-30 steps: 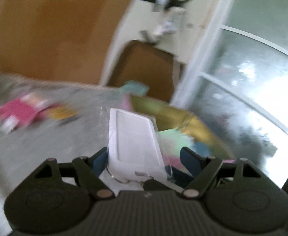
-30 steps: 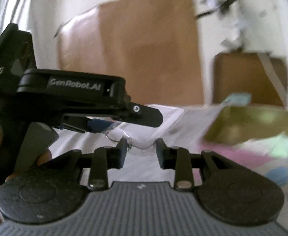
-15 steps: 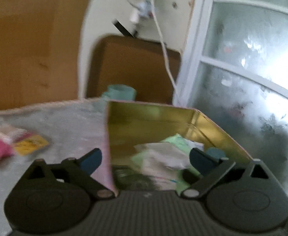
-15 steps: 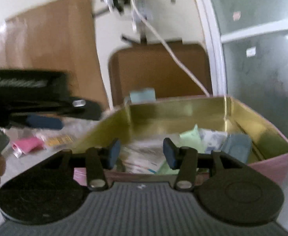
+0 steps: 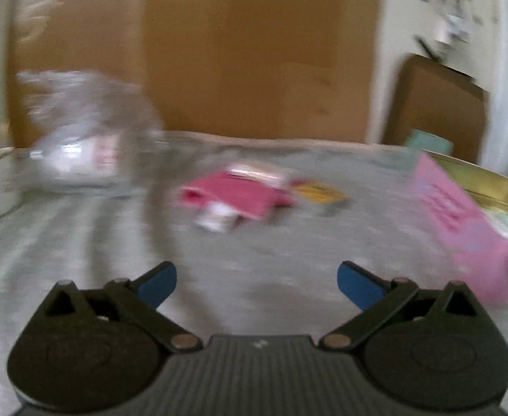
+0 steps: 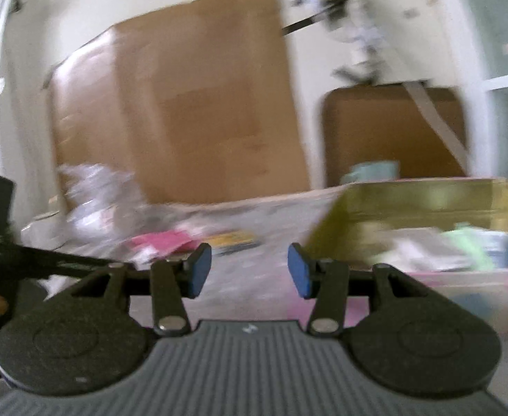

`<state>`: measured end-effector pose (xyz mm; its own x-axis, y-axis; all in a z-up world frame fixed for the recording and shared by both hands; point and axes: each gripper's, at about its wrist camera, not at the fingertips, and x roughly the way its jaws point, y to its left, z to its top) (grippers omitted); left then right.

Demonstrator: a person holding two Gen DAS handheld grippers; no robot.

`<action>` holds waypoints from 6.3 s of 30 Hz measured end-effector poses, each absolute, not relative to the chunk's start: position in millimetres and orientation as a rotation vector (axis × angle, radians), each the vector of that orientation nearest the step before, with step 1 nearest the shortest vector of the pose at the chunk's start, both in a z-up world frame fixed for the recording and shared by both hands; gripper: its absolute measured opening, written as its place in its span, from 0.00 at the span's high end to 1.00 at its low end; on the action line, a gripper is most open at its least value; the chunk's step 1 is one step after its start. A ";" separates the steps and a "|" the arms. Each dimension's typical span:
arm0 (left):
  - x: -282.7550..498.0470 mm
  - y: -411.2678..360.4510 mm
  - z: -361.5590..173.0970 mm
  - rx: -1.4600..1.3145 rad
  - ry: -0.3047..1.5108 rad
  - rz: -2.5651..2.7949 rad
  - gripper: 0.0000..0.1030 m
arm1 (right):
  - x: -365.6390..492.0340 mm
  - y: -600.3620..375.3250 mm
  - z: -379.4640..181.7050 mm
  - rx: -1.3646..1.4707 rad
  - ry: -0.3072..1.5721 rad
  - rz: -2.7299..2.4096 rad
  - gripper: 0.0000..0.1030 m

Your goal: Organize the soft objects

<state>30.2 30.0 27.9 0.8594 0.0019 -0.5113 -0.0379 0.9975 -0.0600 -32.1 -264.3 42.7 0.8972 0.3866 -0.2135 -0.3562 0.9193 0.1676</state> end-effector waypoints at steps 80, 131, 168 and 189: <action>10.5 16.3 3.3 0.017 0.709 -0.097 0.00 | -36.9 -226.5 -1.0 0.222 0.520 0.583 0.15; 2.7 66.8 14.7 -0.301 0.565 -0.086 0.00 | 269.7 -47.3 8.2 -0.193 0.676 0.422 0.53; 3.5 -92.9 79.4 -0.349 0.652 -0.677 0.59 | -68.4 -228.7 24.8 -0.312 0.266 0.265 0.62; 22.5 -72.3 85.2 -0.273 0.621 -0.444 0.28 | -77.9 -298.3 28.7 -0.065 0.212 0.240 0.23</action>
